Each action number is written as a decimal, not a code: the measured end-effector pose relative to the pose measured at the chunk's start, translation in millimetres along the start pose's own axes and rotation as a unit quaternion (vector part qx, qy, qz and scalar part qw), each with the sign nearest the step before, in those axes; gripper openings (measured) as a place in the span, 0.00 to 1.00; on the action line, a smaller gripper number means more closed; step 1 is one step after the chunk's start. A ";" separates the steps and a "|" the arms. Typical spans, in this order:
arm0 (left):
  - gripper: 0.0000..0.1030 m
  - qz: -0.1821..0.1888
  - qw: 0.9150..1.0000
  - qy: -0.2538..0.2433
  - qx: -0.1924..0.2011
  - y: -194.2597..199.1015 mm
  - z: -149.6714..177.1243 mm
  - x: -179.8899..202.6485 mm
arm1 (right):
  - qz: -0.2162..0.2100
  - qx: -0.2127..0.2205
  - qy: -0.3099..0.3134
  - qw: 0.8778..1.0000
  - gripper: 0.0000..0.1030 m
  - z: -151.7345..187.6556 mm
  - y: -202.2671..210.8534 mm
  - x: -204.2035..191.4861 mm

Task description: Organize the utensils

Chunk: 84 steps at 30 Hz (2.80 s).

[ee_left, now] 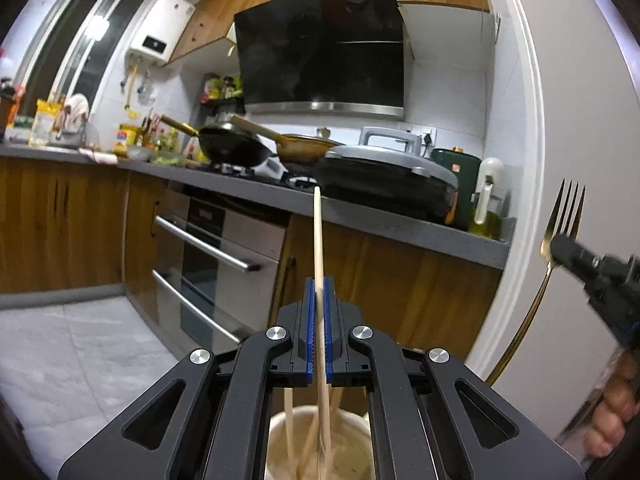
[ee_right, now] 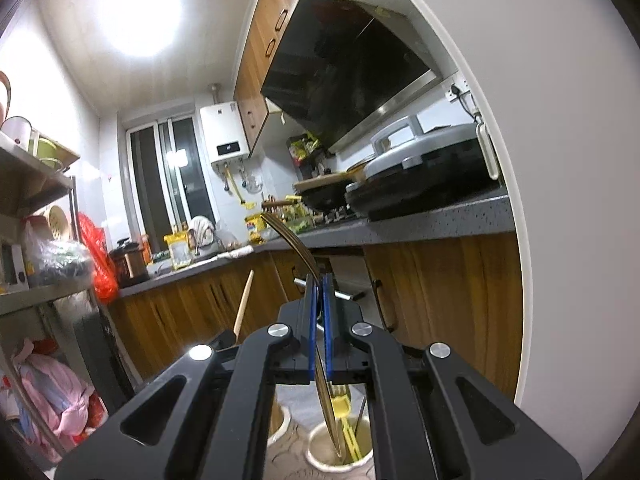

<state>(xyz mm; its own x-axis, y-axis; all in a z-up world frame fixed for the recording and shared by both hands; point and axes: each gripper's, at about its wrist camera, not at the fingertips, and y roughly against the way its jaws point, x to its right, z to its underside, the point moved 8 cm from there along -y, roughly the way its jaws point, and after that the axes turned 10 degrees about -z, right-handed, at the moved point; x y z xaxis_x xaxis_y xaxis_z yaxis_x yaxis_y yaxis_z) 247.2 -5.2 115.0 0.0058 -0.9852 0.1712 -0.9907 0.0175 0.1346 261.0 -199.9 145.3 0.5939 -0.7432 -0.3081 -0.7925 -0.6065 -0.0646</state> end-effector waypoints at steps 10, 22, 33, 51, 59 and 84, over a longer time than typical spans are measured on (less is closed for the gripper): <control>0.04 -0.023 0.999 -0.041 0.014 -7.0 22.9 -4.5 | 0.029 -0.046 -0.006 0.998 0.03 43.5 -30.5 22.3; 0.04 -0.020 0.997 -0.075 -0.008 20.1 50.2 -12.2 | 0.040 -0.101 -0.030 0.994 0.03 82.2 -47.0 44.9; 0.04 -0.027 0.997 -0.072 -0.027 22.4 63.1 -28.1 | 0.045 -0.106 -0.046 0.992 0.03 89.5 -53.5 55.2; 0.49 -0.027 0.997 -0.066 -0.030 54.6 56.9 -31.6 | 0.050 -0.104 -0.067 0.991 0.46 96.5 -32.5 46.2; 0.84 -0.036 0.997 -0.055 -0.047 96.4 62.0 -36.0 | 0.057 -0.130 -0.063 0.988 0.89 113.4 12.8 27.1; 0.91 -0.010 0.982 -0.105 -0.157 188.4 147.6 4.0 | 0.063 -0.208 -0.001 0.976 0.95 152.7 123.8 0.1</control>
<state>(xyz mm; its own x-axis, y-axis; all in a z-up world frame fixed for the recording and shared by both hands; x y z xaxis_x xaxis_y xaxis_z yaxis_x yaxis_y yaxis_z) 40.5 -31.0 -3.0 -0.0354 -0.9988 -0.0346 -0.8995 0.0168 0.4365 141.8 -231.9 -7.7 0.4953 -0.8188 -0.2901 -0.7335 -0.5731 0.3653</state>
